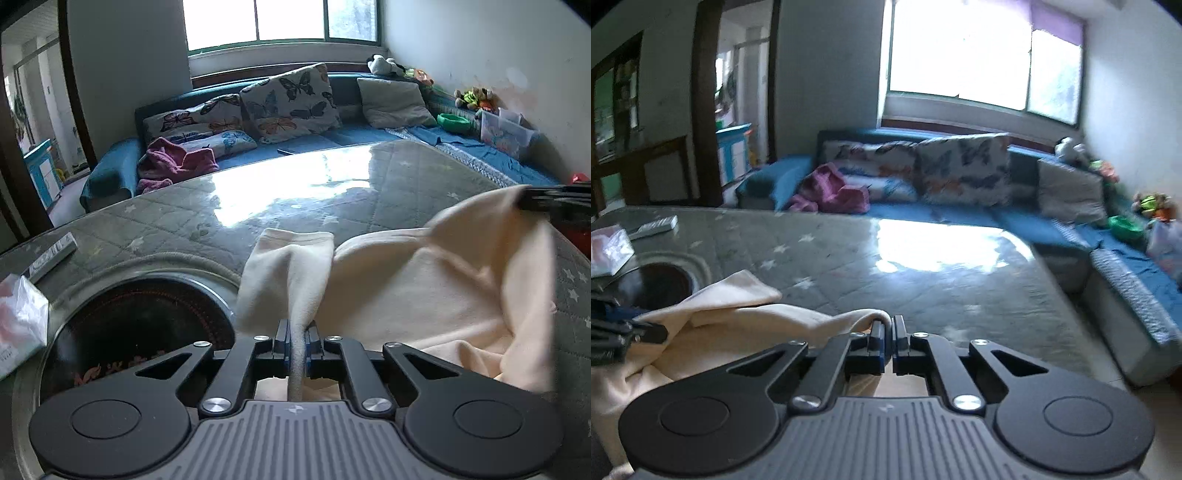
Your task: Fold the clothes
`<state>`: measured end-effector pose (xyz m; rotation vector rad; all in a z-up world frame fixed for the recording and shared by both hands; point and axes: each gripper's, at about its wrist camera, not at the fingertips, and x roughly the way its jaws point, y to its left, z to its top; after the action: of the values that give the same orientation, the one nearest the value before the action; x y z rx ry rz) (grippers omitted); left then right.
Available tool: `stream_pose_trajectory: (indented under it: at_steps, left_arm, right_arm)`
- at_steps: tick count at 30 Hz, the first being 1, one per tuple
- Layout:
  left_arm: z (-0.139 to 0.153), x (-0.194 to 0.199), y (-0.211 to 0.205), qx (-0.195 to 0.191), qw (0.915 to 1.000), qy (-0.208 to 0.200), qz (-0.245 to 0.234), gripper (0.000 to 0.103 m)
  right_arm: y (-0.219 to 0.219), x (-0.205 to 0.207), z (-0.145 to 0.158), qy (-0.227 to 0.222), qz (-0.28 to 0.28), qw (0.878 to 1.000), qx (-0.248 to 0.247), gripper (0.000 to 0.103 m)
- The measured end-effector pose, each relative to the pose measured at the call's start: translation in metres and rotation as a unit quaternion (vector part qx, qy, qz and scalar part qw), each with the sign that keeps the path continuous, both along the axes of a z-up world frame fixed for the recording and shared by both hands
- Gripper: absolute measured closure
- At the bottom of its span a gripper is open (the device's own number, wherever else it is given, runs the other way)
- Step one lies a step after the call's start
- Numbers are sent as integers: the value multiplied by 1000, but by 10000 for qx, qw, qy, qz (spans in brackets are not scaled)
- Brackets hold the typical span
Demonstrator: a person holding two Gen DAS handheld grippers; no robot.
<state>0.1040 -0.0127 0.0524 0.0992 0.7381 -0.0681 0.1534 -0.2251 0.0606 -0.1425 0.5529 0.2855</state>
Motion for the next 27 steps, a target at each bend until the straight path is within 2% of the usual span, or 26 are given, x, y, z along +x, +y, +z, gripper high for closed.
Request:
stream_pose_trajectory:
  at_steps: [8, 15, 20, 25, 27]
  left_arm:
    - [14, -42, 28, -276, 9987, -275, 317, 98]
    - [31, -97, 55, -677, 9954, -361, 573, 98]
    - [26, -136, 74, -1004, 9921, -153, 737, 98]
    - [7, -156, 85, -1041, 9905, 245, 869, 94]
    - [6, -161, 89, -1064, 9894, 298, 945, 89]
  right_arm:
    - [-65, -57, 21, -245, -759, 9967, 137, 100]
    - [-113, -105, 10, -105, -1436, 9889, 377, 100]
    - [-144, -139, -4, 126, -1893, 9787, 783, 100]
    - [-167, -152, -29, 588, -2244, 9701, 718, 91]
    - [-174, -159, -33, 696, -2359, 9666, 713, 80]
